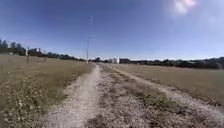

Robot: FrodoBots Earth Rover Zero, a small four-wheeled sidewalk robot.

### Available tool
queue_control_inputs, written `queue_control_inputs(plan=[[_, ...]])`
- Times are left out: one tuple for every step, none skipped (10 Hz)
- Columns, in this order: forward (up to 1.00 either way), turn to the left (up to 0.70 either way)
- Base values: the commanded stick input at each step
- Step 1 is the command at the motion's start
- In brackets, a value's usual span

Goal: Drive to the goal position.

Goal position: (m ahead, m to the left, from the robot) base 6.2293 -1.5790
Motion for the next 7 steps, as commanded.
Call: queue_control_inputs(plan=[[0.7,0.0],[0.7,0.0],[0.7,0.0],[0.7,0.0],[0.7,0.0],[0.7,0.0],[0.7,0.0]])
